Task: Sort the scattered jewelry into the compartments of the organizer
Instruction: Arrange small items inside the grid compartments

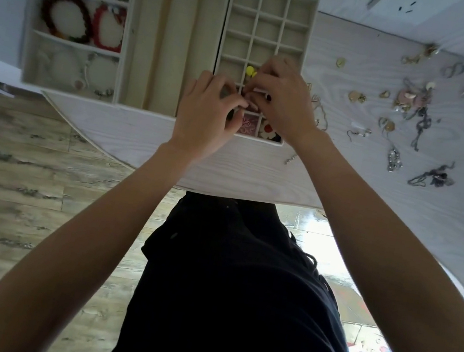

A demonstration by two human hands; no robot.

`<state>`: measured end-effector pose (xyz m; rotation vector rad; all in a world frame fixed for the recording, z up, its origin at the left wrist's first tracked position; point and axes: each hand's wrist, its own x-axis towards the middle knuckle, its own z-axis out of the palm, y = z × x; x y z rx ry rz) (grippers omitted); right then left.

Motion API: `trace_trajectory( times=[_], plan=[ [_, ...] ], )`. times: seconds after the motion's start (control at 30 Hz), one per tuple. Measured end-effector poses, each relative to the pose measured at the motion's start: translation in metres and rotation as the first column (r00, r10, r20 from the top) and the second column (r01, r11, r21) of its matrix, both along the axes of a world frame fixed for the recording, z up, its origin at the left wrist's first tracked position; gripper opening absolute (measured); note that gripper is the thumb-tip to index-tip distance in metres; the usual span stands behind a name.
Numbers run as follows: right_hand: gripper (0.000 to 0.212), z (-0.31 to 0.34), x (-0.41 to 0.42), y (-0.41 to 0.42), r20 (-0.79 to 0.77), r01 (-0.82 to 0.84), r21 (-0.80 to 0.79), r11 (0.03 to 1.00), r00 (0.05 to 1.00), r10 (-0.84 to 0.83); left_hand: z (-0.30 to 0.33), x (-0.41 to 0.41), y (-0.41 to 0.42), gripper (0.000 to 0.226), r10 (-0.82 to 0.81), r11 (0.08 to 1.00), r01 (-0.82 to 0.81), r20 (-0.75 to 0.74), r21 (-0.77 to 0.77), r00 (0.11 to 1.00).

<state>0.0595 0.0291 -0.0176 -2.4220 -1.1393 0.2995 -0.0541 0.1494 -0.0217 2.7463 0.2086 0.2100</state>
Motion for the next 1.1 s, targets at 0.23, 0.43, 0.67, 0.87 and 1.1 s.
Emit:
trace_trajectory(
  times=[0.23, 0.43, 0.67, 0.87, 1.1],
  plan=[
    [0.011, 0.002, -0.001, -0.003, 0.134, -0.067, -0.034, 0.997, 0.988, 0.071, -0.002, 0.0, 0.001, 0.023, -0.029, 0.999, 0.029, -0.012, 0.013, 1.0],
    [0.016, 0.003, -0.014, -0.012, 0.174, 0.105, -0.07, 0.992, 0.98, -0.092, -0.005, 0.002, 0.005, 0.021, -0.039, 0.999, 0.039, -0.01, 0.025, 0.999],
    [0.015, 0.003, -0.025, -0.012, 0.164, 0.137, -0.063, 0.989, 0.978, -0.125, -0.009, -0.001, 0.003, 0.021, 0.004, 1.0, -0.004, 0.006, -0.009, 1.0],
    [0.03, 0.007, -0.023, -0.005, 0.138, 0.058, -0.042, 0.997, 0.989, -0.052, -0.01, -0.001, 0.002, 0.014, 0.098, 0.992, -0.098, -0.004, -0.083, 0.995],
    [0.021, 0.004, -0.025, -0.007, 0.385, 0.122, -0.249, 0.961, 0.923, -0.017, -0.008, 0.002, 0.002, 0.019, 0.103, 0.991, -0.104, -0.02, -0.081, 0.994]
  ],
)
